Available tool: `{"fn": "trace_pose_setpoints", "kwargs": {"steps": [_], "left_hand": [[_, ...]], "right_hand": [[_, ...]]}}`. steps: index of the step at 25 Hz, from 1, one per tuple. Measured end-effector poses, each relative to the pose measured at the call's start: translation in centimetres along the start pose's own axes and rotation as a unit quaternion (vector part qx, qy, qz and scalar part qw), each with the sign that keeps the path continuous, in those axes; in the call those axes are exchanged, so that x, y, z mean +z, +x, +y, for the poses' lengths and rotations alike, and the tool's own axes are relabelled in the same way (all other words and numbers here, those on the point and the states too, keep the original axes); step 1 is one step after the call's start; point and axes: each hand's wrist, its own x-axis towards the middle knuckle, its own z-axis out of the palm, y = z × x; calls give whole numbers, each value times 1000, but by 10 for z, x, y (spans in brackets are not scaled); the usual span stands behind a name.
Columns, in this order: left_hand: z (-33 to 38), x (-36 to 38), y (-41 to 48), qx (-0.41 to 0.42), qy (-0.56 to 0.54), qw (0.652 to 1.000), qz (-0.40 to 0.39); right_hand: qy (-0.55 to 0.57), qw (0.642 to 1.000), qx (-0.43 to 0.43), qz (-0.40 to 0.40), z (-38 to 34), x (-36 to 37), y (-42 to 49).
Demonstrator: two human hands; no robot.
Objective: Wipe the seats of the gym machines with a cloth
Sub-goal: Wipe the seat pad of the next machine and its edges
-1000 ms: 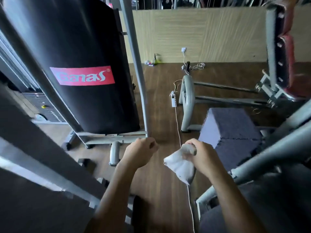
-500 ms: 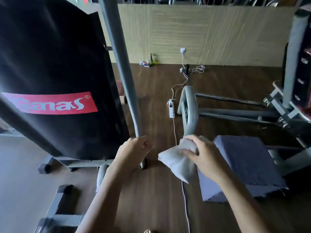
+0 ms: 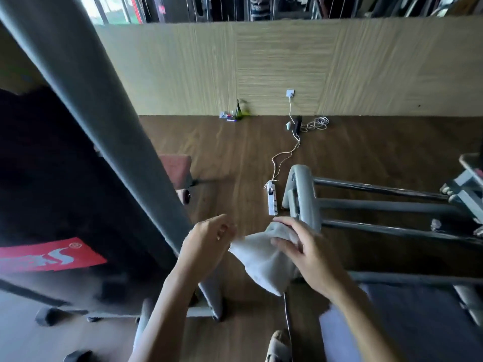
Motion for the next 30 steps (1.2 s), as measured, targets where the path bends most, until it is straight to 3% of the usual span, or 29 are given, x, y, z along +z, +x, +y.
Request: {"fn": "trace_pose_setpoints", "kwargs": {"steps": [6, 11, 15, 20, 30], "left_hand": [[5, 12, 141, -42, -41, 998, 23], [-2, 19, 250, -53, 3, 998, 32], [-36, 36, 365, -31, 15, 999, 2], [-66, 20, 489, -50, 8, 998, 36], [-135, -20, 697, -59, 66, 996, 8]], "right_hand": [[36, 999, 12, -9, 52, -21, 144], [10, 1000, 11, 7, 105, -34, 251], [-41, 999, 1, 29, 153, -28, 364], [-69, 996, 16, 49, 177, -21, 501], [-86, 996, 5, 2, 222, 37, 739]]}}
